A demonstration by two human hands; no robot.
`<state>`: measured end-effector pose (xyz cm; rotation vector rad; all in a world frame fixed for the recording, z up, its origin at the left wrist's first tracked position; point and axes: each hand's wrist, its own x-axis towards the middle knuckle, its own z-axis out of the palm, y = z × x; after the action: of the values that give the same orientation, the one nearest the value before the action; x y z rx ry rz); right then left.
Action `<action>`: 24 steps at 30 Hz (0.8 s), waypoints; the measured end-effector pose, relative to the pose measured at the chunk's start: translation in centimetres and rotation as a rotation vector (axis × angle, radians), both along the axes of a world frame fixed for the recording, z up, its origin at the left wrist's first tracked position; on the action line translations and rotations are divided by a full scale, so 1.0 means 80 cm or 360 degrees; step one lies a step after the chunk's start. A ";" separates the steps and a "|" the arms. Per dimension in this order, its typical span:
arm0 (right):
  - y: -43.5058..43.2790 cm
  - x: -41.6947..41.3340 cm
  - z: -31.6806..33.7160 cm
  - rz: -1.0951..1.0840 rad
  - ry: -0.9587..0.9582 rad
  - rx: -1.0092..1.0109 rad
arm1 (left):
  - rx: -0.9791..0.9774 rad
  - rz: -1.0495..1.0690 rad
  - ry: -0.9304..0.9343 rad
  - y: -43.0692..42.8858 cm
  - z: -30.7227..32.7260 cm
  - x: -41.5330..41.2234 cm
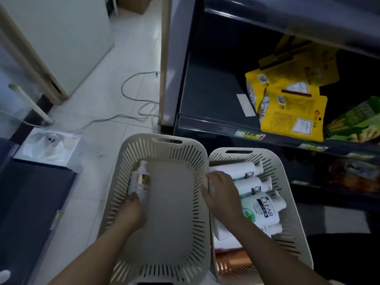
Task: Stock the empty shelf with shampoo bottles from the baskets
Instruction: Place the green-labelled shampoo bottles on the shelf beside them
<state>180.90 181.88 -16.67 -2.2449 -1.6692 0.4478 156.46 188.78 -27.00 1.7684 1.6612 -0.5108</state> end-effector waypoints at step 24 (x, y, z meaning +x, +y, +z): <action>-0.070 0.052 -0.014 -0.2643 0.1011 0.0017 | -0.0967 0.1193 -0.0896 -0.001 -0.017 0.039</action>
<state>185.08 176.27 -17.77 -2.2308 0.6217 0.5156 159.56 188.68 -28.33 0.6770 1.4081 -0.1158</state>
